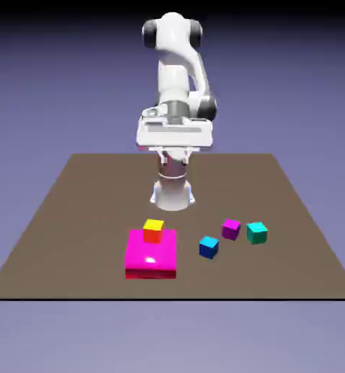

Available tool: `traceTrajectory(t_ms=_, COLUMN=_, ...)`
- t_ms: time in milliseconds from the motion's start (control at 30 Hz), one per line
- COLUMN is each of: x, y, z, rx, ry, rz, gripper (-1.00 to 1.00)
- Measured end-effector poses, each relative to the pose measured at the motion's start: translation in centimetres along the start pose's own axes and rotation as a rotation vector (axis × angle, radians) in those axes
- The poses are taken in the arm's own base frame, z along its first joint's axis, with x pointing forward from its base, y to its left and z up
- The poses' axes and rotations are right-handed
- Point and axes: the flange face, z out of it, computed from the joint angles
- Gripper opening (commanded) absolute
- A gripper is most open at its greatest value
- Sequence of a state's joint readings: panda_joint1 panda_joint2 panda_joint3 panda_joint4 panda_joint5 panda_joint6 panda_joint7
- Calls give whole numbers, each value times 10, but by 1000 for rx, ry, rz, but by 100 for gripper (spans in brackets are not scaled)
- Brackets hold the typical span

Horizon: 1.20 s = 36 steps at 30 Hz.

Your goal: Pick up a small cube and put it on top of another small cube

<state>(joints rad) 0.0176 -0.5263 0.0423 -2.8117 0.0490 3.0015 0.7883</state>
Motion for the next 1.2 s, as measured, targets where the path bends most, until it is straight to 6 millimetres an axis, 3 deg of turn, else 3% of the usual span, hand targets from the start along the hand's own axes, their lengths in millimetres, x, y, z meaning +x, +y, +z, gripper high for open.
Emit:
traceTrajectory(t_ms=133, x=-73, y=3, z=58, rx=-173, ry=-221, rz=167, gripper=0)
traceTrajectory(t_ms=267, x=-156, y=18, z=98, rx=-391, ry=-414, rz=326, gripper=0)
traceTrajectory(t_ms=433, x=-270, y=49, z=117, rx=-721, ry=-608, rz=492, gripper=0)
traceTrajectory(t_ms=500, x=-301, y=58, z=115, rx=-812, ry=-648, rz=519, gripper=0)
traceTrajectory(t_ms=533, x=-307, y=56, z=113, rx=-810, ry=-652, rz=497, gripper=0)
traceTrajectory(t_ms=600, x=-302, y=68, z=130, rx=-812, ry=-644, rz=550, gripper=0)
traceTrajectory(t_ms=800, x=-336, y=93, z=158, rx=-813, ry=-643, rz=545, gripper=0)
traceTrajectory(t_ms=833, x=-337, y=94, z=159, rx=-813, ry=-642, rz=545, gripper=-100)
traceTrajectory(t_ms=900, x=-337, y=94, z=159, rx=-813, ry=-642, rz=545, gripper=-100)
traceTrajectory(t_ms=1200, x=-292, y=61, z=119, rx=-813, ry=-642, rz=549, gripper=-100)
